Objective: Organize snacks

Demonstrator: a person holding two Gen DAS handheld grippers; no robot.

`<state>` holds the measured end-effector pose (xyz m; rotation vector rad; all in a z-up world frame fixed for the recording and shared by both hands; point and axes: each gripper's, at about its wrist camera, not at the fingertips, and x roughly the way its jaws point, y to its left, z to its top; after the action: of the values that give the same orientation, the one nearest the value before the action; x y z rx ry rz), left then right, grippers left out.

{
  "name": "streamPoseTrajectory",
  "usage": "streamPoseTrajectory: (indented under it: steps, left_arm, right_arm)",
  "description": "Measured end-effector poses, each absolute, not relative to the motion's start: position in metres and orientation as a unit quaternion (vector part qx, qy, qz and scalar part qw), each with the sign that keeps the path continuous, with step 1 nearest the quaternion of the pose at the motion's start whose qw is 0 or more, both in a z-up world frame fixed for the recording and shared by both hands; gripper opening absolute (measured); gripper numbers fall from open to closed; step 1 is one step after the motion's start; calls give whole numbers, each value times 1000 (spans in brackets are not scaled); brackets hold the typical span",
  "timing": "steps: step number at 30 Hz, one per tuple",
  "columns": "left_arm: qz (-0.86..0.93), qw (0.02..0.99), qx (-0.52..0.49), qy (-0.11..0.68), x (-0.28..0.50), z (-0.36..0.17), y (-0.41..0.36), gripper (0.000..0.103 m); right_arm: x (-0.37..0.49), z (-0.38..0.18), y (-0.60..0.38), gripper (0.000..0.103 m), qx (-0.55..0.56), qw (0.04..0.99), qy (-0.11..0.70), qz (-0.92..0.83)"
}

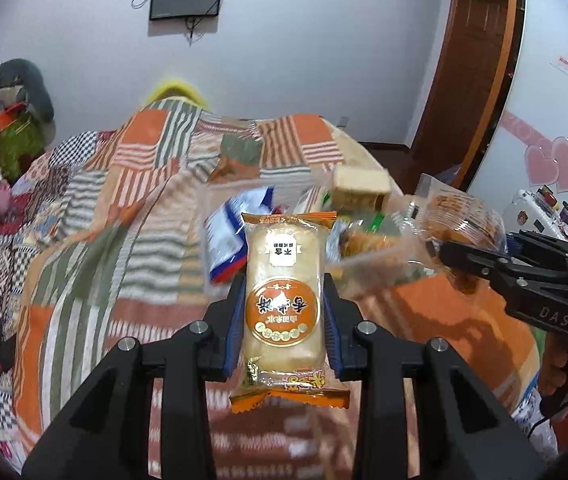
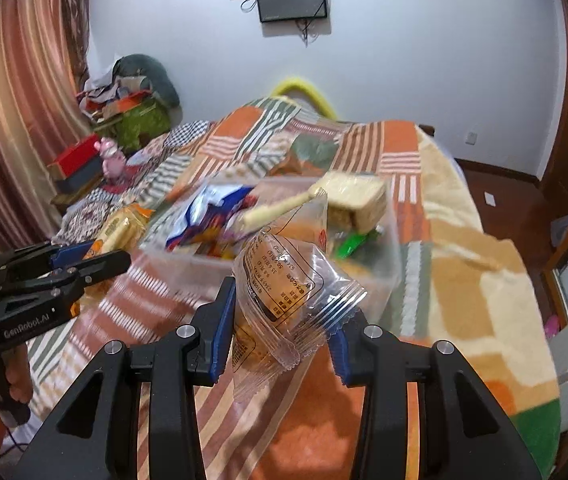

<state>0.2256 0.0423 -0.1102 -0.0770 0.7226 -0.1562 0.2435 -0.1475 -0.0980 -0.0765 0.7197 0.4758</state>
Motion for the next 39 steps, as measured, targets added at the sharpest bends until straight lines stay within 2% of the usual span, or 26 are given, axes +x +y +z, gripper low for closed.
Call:
streamPoseTrajectory:
  steps: [12,22,25,28,33,39]
  left_arm:
    - [-85,934,-36,346,306,-101,21,34]
    - [-63,925,-15,375,354,-130,17,34]
    - [-60,922,-10,382,356,-136,16,37]
    - [-62,916,-27,394,357,-139,22,49]
    - [-65,919,-37,387,344,-131,26,52]
    - [-63,935,-44,347,308,-97,29,52]
  right_arm:
    - [296,-107,-131,38,-56,909,346,224]
    - [320,-131,-117,38,-70,893,374,242]
    - [319,-131,-118,40,-71,889,377,248]
    - [317,-128,-118,43,-77,886,385,248]
    - [311,-120,-125,51,-73,887,384,247]
    - [290,-95,-142,51,-59,905,351,234]
